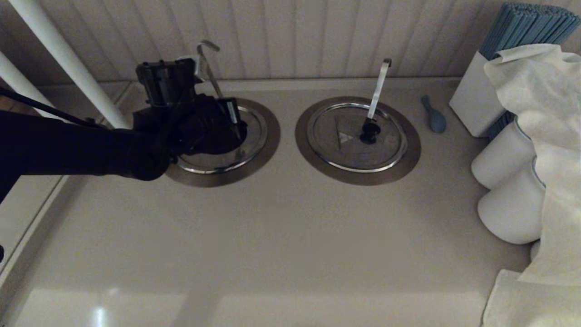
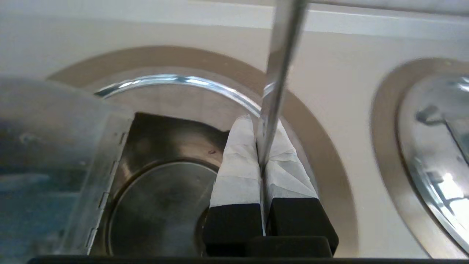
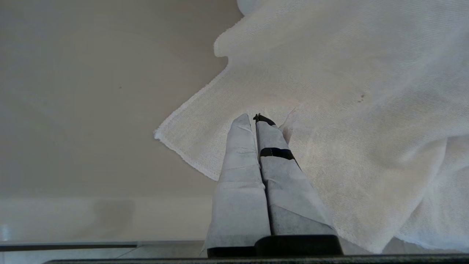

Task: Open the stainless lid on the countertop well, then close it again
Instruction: Stir with a spoon

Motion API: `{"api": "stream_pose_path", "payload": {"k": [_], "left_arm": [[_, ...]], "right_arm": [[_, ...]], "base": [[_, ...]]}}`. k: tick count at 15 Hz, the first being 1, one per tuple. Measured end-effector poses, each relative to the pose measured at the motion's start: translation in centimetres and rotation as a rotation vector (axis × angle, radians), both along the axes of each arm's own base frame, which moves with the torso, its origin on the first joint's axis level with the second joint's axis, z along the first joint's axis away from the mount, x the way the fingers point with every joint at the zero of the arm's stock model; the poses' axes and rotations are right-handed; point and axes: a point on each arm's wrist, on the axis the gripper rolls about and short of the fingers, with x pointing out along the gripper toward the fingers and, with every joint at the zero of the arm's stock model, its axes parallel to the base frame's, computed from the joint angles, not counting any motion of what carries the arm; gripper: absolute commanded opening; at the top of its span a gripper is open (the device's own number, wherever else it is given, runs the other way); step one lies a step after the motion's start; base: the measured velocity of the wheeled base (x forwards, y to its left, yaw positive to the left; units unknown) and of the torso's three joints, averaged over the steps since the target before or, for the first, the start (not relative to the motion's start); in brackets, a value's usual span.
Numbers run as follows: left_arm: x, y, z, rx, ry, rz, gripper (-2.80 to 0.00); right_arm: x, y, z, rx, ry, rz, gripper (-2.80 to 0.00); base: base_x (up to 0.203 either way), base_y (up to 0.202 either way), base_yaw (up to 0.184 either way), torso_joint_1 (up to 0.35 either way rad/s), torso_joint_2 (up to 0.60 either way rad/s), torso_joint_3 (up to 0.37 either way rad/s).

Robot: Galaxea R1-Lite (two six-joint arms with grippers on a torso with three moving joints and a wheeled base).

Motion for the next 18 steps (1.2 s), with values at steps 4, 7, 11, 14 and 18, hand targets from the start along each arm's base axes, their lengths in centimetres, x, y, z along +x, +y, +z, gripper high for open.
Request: {"api": "stream_pose_path", "payload": {"k": [4, 7, 11, 14, 18], "left_arm": [[0.0, 1.5, 0.0, 0.081, 0.005, 0.041, -2.8], [-0.1, 3.1, -0.4, 0.139, 0.03, 0.071, -2.8], [0.2, 3.8, -0.2, 0.175, 0.03, 0.111, -2.8], [1.7, 3.6, 0.3, 0.147, -0.021, 0.223, -2.8], [2.2, 1.4, -0.1, 0.07, -0.059, 0.187, -2.8]], "right_arm": [[0.0, 0.0, 0.0, 0.0, 0.0, 0.0, -2.8], [0.0, 0.0, 0.0, 0.0, 0.0, 0.0, -2.8], [0.0, 0.0, 0.0, 0.0, 0.0, 0.0, -2.8], [0.0, 0.0, 0.0, 0.0, 0.0, 0.0, -2.8], [0.0, 0.0, 0.0, 0.0, 0.0, 0.0, -2.8]], "base": [[0.0, 0.0, 0.0, 0.0, 0.0, 0.0], [0.0, 0.0, 0.0, 0.0, 0.0, 0.0], [0.0, 0.0, 0.0, 0.0, 0.0, 0.0], [0.0, 0.0, 0.0, 0.0, 0.0, 0.0], [0.0, 0.0, 0.0, 0.0, 0.0, 0.0]]}}
